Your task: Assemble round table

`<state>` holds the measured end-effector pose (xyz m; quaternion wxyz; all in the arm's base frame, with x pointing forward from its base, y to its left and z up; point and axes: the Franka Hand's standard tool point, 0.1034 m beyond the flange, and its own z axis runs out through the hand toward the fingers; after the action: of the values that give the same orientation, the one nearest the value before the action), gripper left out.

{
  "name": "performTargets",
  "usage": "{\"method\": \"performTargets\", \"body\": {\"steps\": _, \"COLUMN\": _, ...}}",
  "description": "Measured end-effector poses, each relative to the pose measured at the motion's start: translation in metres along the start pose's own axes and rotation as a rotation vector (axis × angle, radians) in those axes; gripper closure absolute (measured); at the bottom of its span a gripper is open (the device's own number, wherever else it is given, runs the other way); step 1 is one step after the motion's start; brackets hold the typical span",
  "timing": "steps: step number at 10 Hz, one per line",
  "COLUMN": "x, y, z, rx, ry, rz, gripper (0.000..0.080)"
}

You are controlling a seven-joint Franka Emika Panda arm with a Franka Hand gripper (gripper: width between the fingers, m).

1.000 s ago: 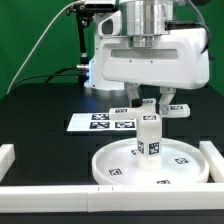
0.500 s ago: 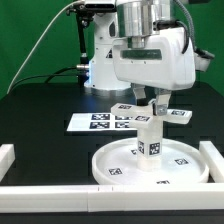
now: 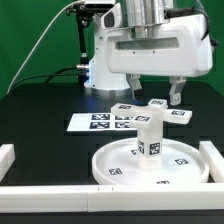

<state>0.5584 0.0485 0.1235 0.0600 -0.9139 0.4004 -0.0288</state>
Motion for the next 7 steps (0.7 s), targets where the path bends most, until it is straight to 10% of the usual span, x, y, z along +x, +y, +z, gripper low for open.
{"method": "performTargets", "body": {"steps": 7, "x": 0.0025, "y": 0.0013, "z": -0.0017, "rx": -0.013, "ry": 0.029, "rz": -0.774, "gripper": 0.0151}}
